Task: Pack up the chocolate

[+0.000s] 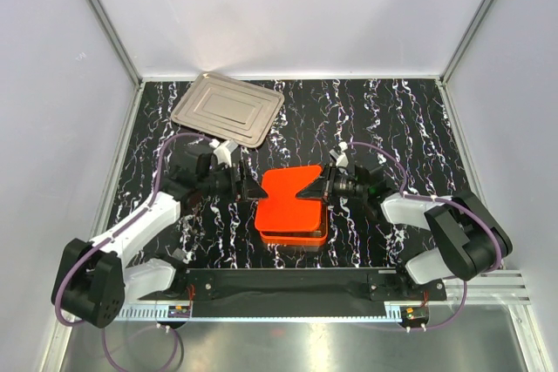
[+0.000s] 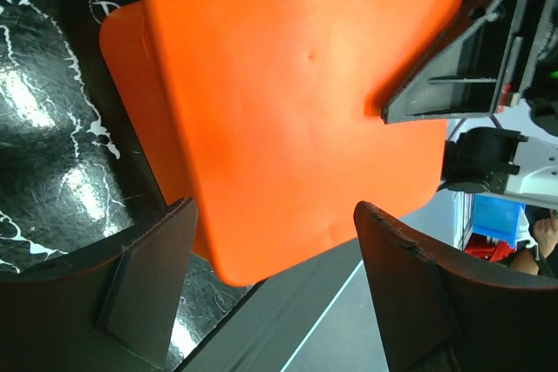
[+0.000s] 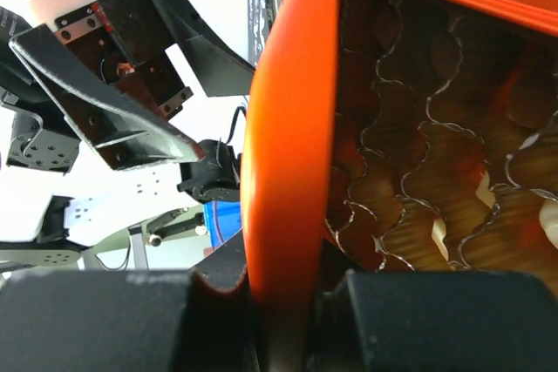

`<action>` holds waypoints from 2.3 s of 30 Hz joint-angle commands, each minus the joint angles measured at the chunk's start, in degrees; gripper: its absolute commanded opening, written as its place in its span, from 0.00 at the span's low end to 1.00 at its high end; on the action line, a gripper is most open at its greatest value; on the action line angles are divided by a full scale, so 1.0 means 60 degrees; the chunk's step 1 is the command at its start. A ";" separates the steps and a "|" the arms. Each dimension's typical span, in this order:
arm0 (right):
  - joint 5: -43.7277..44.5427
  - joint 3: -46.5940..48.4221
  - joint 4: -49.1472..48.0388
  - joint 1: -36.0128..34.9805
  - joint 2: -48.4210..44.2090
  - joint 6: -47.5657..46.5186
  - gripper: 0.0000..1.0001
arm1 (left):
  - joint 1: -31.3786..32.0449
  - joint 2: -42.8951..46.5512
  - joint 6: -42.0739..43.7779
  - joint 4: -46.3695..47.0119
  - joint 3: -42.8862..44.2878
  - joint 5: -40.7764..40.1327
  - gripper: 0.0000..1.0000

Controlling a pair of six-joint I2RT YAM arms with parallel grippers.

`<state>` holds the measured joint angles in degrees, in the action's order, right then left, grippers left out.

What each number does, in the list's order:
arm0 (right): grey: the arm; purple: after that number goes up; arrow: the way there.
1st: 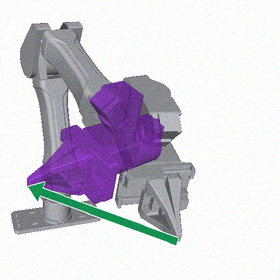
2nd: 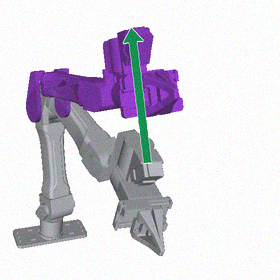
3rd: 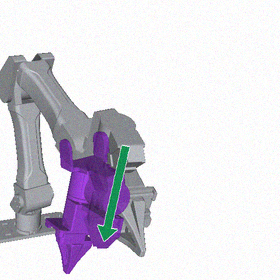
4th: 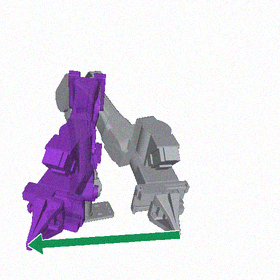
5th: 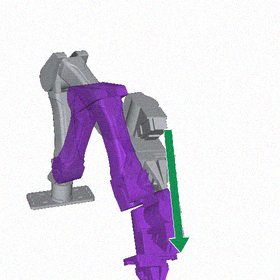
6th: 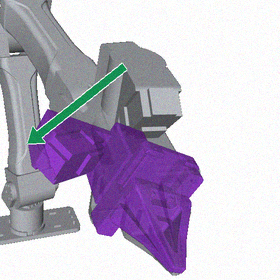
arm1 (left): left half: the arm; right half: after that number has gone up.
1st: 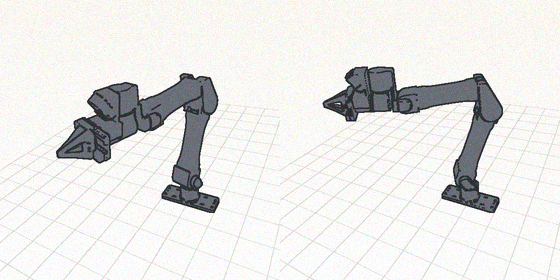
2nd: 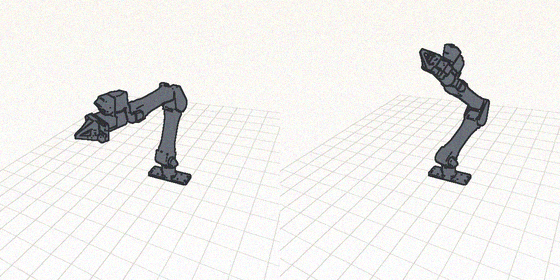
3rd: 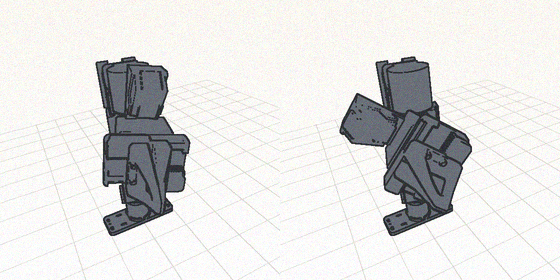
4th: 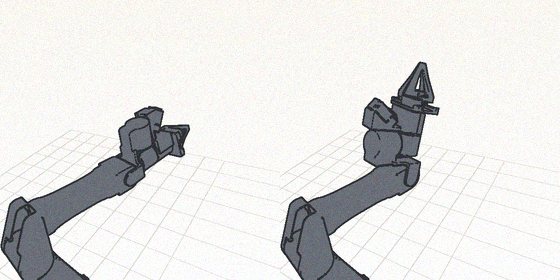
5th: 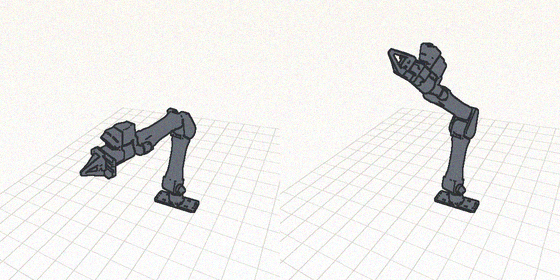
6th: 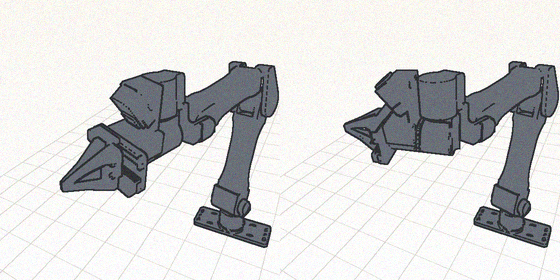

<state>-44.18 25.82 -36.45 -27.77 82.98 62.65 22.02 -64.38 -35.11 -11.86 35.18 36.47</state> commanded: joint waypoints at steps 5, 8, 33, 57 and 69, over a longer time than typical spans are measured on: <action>-0.0238 0.0603 0.0581 -0.0059 0.0085 -0.0774 0.13 | 0.0109 -0.0300 -0.0242 0.0731 -0.0179 -0.0497 0.78; -0.0253 0.0647 0.0844 -0.0045 0.0115 -0.0891 0.16 | 0.0109 -0.0271 -0.0329 0.0921 -0.0296 -0.0512 0.78; 0.2163 0.2097 0.7126 -0.0030 -0.1525 -0.3952 0.39 | 0.0665 -0.0915 -0.0827 0.1830 -0.0517 -0.0189 0.75; 0.5707 0.2888 1.0746 -0.0044 -0.2799 -0.4729 0.50 | 0.1354 -0.1662 -0.0769 0.1786 0.0318 -0.0702 0.74; 0.7085 0.2946 1.1347 -0.0044 -0.3152 -0.4641 0.62 | 0.1823 -0.2292 -0.0711 0.1903 0.0816 -0.1039 0.74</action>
<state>-6.42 41.28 29.78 -27.81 65.06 35.92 32.58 -77.17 -40.14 -3.18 37.56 31.88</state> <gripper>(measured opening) 0.613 0.743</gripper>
